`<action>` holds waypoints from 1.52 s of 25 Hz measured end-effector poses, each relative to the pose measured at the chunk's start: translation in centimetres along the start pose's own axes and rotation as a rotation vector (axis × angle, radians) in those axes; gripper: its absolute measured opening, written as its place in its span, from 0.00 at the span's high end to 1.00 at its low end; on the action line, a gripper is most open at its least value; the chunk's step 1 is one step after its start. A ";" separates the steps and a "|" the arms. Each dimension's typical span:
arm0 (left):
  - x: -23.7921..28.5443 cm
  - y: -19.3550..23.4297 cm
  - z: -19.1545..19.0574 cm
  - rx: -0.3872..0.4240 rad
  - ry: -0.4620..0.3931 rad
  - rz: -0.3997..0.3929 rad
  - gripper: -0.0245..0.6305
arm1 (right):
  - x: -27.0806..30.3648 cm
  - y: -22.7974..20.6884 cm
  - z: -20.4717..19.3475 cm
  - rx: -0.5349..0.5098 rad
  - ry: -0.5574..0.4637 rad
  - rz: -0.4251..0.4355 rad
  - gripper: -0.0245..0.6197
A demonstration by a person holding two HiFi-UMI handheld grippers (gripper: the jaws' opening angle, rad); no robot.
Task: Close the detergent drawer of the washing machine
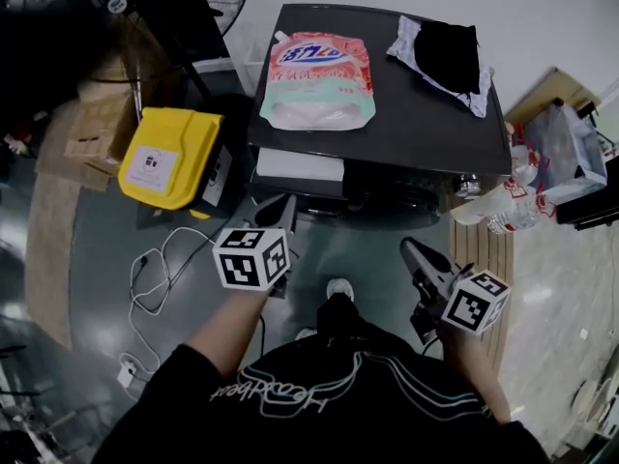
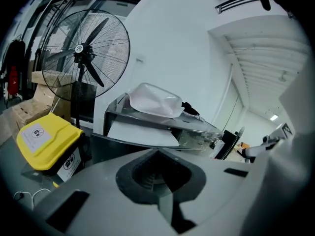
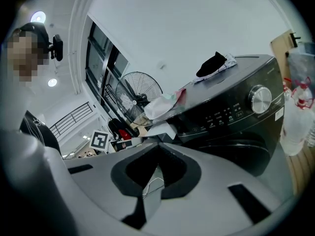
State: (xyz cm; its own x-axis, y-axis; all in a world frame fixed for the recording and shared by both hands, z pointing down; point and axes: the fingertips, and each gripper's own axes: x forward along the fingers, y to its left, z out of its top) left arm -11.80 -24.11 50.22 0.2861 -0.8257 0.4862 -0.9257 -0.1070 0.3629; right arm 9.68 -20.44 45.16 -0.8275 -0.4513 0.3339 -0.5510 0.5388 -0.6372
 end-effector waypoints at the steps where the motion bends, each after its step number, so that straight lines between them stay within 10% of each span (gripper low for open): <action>1: 0.2 0.0 0.1 0.002 -0.001 0.001 0.93 | 0.1 -0.1 0.1 0.000 0.000 0.001 0.92; 38: 5.3 2.0 4.2 0.027 -0.053 0.033 0.93 | 7.3 -3.4 7.3 -0.084 0.068 0.086 0.92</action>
State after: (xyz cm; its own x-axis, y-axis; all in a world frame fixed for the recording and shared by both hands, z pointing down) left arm -13.14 -31.02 50.21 0.2425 -0.8570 0.4548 -0.9410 -0.0937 0.3252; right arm 6.31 -30.75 44.73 -0.8762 -0.3526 0.3287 -0.4820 0.6324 -0.6065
